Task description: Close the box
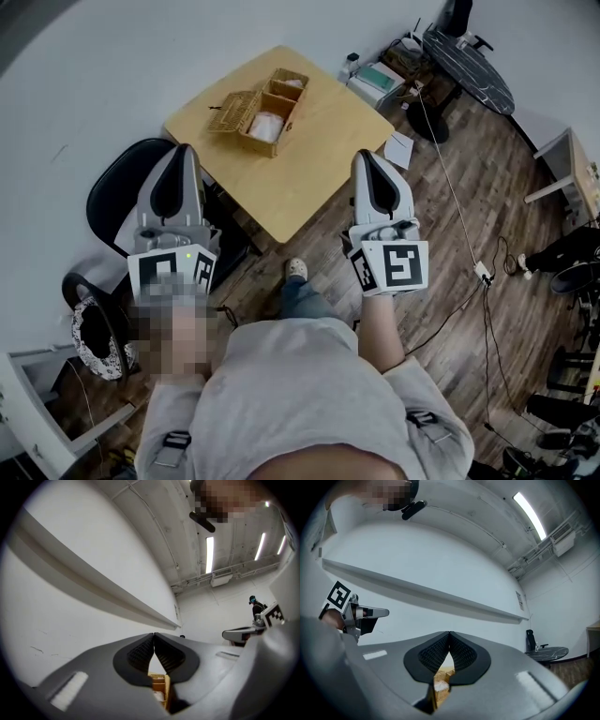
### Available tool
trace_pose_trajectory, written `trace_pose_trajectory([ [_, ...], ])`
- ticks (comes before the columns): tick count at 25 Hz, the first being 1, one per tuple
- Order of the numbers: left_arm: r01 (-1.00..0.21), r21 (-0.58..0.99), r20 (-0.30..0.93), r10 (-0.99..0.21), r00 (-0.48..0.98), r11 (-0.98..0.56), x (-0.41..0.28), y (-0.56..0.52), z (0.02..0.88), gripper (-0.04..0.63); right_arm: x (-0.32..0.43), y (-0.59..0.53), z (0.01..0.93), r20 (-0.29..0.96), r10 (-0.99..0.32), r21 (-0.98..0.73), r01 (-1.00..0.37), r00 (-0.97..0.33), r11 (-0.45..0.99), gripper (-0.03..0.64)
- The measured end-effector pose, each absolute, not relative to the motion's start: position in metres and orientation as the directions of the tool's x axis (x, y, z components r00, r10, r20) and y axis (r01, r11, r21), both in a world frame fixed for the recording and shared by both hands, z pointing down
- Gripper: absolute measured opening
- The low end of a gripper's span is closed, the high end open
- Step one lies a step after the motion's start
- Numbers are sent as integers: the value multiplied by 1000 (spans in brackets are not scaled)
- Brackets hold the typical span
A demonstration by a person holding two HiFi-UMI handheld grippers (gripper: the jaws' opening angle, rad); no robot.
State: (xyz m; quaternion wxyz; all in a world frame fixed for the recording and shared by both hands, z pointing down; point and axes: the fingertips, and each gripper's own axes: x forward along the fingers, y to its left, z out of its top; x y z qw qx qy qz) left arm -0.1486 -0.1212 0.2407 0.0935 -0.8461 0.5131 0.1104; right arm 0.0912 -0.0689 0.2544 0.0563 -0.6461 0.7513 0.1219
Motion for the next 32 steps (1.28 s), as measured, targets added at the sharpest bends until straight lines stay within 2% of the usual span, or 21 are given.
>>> trace_pose_trajectory([
  [23,-938,-56,-283,-896,343,-342,-90,-277,232,58,141,-264,242,-266,-912,101,-950,-312,295,2],
  [32,-952,-34,-234,-924,302,-303,-77,-313,251,58,145,-317,257,-233,-895,79,-925,-379,371,3],
])
